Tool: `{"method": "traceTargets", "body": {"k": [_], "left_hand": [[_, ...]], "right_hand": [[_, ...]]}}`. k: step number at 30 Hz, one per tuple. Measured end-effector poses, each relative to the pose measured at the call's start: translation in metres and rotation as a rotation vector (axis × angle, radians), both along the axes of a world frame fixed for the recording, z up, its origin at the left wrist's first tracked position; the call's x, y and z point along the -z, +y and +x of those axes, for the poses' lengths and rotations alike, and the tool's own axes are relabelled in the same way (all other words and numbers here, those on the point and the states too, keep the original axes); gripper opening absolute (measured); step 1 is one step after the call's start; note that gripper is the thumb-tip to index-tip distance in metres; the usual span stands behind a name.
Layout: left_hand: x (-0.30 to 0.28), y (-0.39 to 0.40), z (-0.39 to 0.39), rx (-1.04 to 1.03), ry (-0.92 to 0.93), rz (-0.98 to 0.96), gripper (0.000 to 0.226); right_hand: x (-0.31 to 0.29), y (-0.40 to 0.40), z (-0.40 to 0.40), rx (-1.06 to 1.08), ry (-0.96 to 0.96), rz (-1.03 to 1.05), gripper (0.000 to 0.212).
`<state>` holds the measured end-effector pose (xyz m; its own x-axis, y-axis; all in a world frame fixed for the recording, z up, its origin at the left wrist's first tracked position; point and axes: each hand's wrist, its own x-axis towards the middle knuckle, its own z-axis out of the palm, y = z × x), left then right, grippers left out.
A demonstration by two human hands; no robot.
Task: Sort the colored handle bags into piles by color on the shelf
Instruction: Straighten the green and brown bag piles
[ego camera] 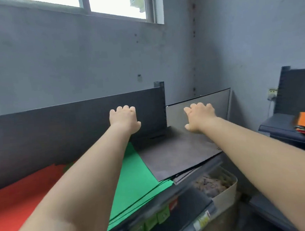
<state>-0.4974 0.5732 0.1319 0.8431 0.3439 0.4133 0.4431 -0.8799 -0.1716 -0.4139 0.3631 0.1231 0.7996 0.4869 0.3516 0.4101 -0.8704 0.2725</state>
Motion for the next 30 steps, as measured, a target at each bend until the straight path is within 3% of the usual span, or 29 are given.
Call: {"method": "traceTargets", "body": {"k": [13, 30], "left_hand": [[0.003, -0.187, 0.202, 0.500, 0.035, 0.036, 0.047], [0.058, -0.465, 0.351, 0.806, 0.123, -0.004, 0.049]], "right_hand": [[0.005, -0.211, 0.085, 0.527, 0.060, 0.012, 0.052], [0.042, -0.475, 0.173, 0.801, 0.103, 0.006, 0.057]]}}
